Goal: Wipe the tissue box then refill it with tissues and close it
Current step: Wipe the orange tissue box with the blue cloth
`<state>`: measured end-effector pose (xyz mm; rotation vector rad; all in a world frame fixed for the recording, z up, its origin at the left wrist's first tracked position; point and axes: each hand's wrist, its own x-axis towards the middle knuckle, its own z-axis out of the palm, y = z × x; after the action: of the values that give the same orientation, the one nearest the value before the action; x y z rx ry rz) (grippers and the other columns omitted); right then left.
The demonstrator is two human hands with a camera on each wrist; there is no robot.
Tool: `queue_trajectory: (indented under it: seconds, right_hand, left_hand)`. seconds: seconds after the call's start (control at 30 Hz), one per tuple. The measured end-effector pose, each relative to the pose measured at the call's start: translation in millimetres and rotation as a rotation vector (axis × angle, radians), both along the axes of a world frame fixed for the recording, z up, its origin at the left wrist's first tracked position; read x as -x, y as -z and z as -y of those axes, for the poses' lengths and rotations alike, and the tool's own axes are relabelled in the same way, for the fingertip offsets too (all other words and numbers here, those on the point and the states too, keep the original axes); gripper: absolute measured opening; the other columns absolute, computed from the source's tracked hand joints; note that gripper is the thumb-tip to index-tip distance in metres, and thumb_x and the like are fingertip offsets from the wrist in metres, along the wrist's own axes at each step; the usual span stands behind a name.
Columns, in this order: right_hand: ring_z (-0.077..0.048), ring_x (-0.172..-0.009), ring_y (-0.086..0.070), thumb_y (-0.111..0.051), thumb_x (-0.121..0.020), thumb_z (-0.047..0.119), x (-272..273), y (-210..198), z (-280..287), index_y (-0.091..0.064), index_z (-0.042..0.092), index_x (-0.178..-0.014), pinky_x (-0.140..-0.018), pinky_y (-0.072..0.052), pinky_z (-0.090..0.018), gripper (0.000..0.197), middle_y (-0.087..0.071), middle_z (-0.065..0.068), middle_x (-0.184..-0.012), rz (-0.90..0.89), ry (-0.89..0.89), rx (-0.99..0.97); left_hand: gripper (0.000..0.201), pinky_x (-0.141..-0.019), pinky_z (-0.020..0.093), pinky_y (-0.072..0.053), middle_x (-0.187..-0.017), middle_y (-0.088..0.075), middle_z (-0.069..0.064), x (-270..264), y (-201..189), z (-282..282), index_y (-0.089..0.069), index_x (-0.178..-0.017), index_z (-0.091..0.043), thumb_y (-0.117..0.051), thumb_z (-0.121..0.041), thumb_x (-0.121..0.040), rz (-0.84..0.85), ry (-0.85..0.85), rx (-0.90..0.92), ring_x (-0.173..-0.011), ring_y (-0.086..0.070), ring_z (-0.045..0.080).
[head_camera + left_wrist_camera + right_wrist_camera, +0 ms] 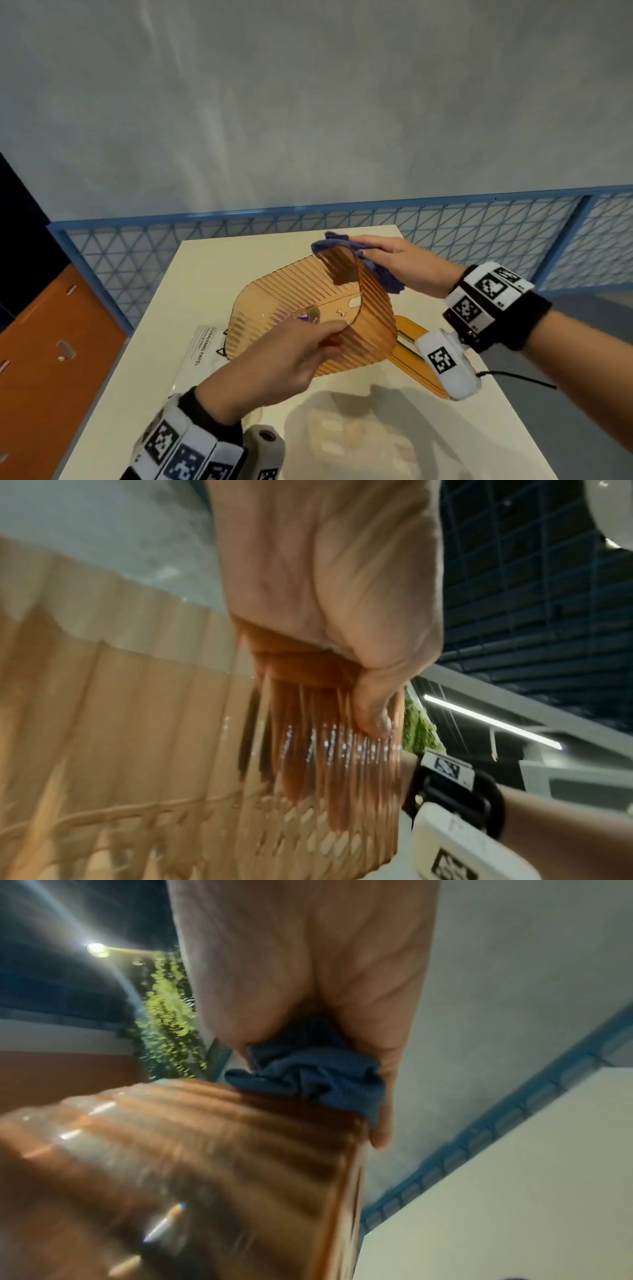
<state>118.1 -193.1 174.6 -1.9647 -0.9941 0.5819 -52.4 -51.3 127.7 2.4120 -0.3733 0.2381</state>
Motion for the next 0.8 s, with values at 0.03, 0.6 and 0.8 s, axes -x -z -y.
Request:
queue_trajectory:
  seconds: [0.03,0.6,0.8]
  right_hand:
    - [-0.014,-0.111,-0.054,-0.037,-0.100,0.017,0,0,1,-0.050,0.027,-0.128,-0.108,-0.040,-0.035,0.032,-0.056,0.001,-0.122,-0.064,0.007,0.023]
    - [0.017,-0.120,-0.034,-0.049,-0.088,0.009,85,68,40,-0.048,0.021,-0.134,-0.099,-0.028,0.002,0.047,-0.046,0.006,-0.127,0.769,0.396,-0.347]
    - [-0.026,-0.137,-0.032,-0.076,-0.066,-0.011,94,109,54,-0.044,0.027,-0.133,-0.109,-0.037,-0.031,0.083,-0.035,-0.005,-0.143,0.991,0.289,-0.165]
  left_hand:
    - [0.018,-0.068,0.002,-0.039,-0.104,-0.070,-0.003,0,2,2,-0.059,-0.109,-0.024,-0.051,-0.018,-0.094,-0.011,0.016,-0.076,-0.096,-0.058,0.008]
    - [0.028,-0.078,0.029,-0.058,-0.094,-0.070,-0.012,-6,3,13,-0.060,-0.097,-0.032,-0.049,-0.006,-0.095,-0.192,-0.056,0.464,-0.093,-0.069,0.011]
    - [0.021,-0.069,0.033,-0.059,-0.098,-0.072,0.003,-21,16,11,-0.058,-0.112,-0.013,-0.043,-0.009,-0.098,-0.257,-0.192,0.772,-0.085,-0.072,0.022]
